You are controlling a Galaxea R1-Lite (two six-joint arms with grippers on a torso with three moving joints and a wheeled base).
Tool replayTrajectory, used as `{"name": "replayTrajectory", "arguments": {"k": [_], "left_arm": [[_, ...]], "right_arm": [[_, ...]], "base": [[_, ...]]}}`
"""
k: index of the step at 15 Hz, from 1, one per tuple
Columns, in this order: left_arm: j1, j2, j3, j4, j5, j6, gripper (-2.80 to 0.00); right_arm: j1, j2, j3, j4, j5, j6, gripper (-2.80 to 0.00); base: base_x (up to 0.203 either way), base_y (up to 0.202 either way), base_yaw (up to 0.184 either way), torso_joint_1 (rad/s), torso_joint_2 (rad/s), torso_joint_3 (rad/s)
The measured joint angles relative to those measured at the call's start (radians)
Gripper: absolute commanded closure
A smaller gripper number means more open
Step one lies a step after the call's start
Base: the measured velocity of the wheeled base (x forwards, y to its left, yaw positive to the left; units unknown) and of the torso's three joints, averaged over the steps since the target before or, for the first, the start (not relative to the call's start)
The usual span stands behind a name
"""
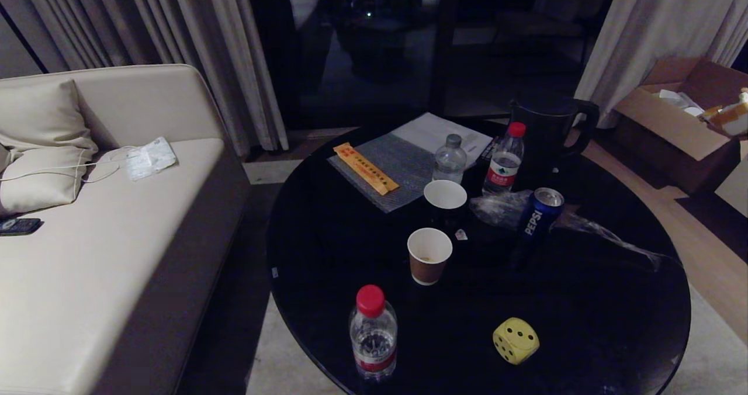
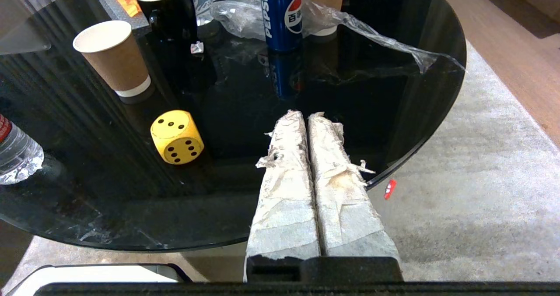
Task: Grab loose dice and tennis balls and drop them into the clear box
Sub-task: Pick up toys out of the box
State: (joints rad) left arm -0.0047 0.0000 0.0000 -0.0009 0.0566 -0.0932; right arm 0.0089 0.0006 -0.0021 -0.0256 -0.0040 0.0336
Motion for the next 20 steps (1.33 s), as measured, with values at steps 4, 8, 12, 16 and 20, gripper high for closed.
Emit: {"name": "replayTrajectory", "arguments": {"k": [4,8,12,16,20], "left_arm": [[0.0,0.0,0.0,0.0,0.0,-0.001,0.0],[0.0,0.0,0.0,0.0,0.001,-0.001,0.0],[0.0,0.0,0.0,0.0,0.001,-0.001,0.0],[0.0,0.0,0.0,0.0,0.001,-0.001,0.0],[0.0,0.0,0.0,0.0,0.0,-0.001,0.0]], "right_arm": [[0.0,0.086,-0.216,0.131,0.034,0.002,0.0],[0.008,0.331,-0.357,0.263,0.159,0.003,0.0],[0.025,0.597,-0.411,0.262,0.316,0.006,0.0],[0.069,0.927,-0.507,0.21,0.358,0.015,0.0],[0.155,1.231,-0.651,0.176,0.352,-0.006,-2.8]], "base": [[0.0,0.0,0.0,0.0,0.0,0.0],[0.0,0.0,0.0,0.0,0.0,0.0],[0.0,0.0,0.0,0.0,0.0,0.0],[0.0,0.0,0.0,0.0,0.0,0.0],[0.0,0.0,0.0,0.0,0.0,0.0]]}}
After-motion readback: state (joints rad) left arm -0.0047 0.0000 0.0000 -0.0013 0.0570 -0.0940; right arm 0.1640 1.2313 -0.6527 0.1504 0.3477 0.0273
